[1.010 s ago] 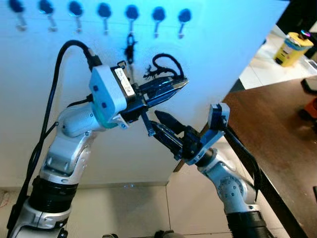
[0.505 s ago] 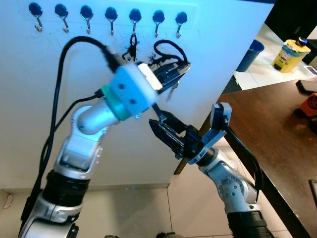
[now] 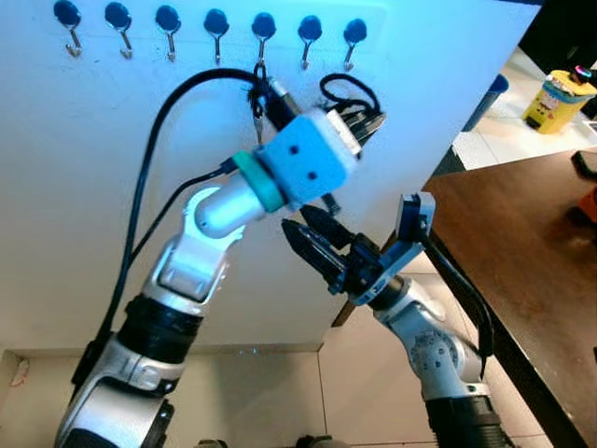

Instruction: Hang keys on a hook

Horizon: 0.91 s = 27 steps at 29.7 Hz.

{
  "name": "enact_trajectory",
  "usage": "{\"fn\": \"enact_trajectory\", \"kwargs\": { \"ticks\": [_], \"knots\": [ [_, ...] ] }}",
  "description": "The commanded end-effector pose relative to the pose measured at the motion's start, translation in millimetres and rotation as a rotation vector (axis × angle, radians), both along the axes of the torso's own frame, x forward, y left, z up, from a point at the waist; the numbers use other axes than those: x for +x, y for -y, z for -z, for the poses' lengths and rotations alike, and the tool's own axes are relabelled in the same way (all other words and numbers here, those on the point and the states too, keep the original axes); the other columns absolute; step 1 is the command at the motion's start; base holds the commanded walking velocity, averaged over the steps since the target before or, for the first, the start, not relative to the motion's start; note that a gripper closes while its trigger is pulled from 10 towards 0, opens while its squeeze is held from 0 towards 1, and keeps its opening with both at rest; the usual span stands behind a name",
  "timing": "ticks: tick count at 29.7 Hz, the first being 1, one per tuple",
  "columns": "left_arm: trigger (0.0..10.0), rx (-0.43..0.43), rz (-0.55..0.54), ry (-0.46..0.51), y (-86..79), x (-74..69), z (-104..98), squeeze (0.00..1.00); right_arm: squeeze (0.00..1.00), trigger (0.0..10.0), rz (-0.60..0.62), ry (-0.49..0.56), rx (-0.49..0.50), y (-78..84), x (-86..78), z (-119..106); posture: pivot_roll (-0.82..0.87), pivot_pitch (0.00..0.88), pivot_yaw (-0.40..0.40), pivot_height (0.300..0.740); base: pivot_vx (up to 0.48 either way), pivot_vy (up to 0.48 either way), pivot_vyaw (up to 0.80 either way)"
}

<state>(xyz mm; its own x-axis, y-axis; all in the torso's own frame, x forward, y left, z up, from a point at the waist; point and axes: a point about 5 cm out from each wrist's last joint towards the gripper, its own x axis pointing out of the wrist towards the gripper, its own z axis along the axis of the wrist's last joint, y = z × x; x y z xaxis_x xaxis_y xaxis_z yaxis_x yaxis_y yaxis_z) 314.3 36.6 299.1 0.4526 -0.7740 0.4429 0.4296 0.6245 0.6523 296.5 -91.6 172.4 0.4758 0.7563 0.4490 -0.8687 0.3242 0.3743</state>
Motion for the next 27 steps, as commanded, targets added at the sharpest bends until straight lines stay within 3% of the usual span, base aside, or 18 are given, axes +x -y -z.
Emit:
{"fn": "enact_trajectory", "kwargs": {
  "ticks": [1, 10, 27],
  "knots": [
    [10.0, 0.001, 0.009, 0.02, 7.7, 0.4, -2, 0.0, 0.0, 10.0, 0.02, -0.017, -0.009, 1.8, -1.9, 5, -0.08, 0.098, 0.01, 0.74, 0.0, 0.0, 0.0],
    [10.0, -0.005, 0.02, 0.047, 20.2, 7.4, -7, 0.0, 0.0, 10.0, 0.038, -0.031, -0.028, 2.9, -3.3, 10, -0.09, 0.092, 0.015, 0.74, 0.0, 0.0, 0.0],
    [10.0, -0.019, -0.059, 0.036, 15.7, 25.3, -7, 0.0, 0.0, 10.0, 0.06, -0.034, -0.042, 5.3, -5.7, 10, -0.11, 0.097, 0.017, 0.74, 0.0, 0.0, 0.0]
  ]
}}
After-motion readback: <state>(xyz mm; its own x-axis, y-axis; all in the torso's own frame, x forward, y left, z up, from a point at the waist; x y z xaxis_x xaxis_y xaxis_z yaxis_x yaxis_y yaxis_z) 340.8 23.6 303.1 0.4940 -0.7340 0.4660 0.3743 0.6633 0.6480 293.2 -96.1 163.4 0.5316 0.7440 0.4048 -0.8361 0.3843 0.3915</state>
